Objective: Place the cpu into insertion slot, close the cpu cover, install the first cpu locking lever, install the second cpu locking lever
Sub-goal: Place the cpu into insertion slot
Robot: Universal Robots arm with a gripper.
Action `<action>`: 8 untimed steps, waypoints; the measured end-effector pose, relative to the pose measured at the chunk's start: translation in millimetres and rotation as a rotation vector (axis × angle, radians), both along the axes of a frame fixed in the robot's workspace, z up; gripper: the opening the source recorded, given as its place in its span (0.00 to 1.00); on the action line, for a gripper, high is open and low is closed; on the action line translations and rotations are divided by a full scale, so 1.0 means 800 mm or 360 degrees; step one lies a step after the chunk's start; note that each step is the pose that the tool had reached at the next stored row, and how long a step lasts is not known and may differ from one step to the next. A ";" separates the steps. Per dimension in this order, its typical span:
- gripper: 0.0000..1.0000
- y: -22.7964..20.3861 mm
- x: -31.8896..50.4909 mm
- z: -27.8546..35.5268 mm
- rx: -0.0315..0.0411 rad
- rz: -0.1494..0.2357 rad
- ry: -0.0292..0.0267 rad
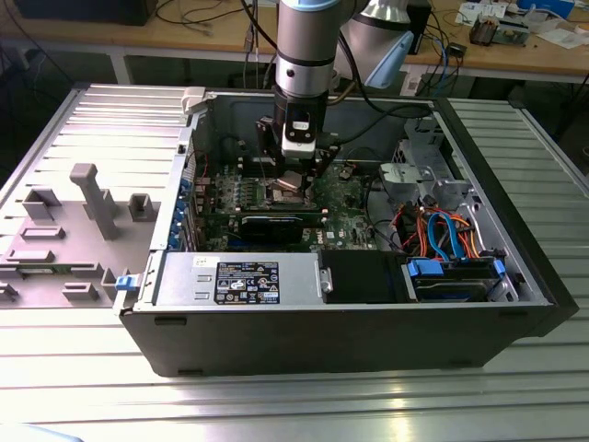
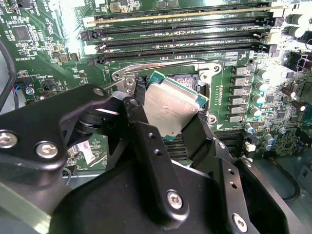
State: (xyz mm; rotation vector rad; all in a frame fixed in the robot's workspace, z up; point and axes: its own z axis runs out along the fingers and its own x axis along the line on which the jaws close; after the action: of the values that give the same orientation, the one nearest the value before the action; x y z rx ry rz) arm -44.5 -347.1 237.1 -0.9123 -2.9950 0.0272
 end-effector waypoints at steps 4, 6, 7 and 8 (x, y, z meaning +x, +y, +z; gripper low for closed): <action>0.55 0.0000 0.000 0.0000 0.0000 -0.0008 0.00001; 0.55 0.0000 0.000 0.0000 0.0000 -0.0014 0.00000; 0.55 0.0000 0.000 0.0000 0.0000 -0.0015 0.00001; 0.55 0.0000 0.000 0.0000 0.0000 -0.0018 0.00001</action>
State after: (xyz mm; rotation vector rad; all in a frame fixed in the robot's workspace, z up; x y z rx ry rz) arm -44.5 -347.1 237.1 -0.9291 -2.9896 0.0271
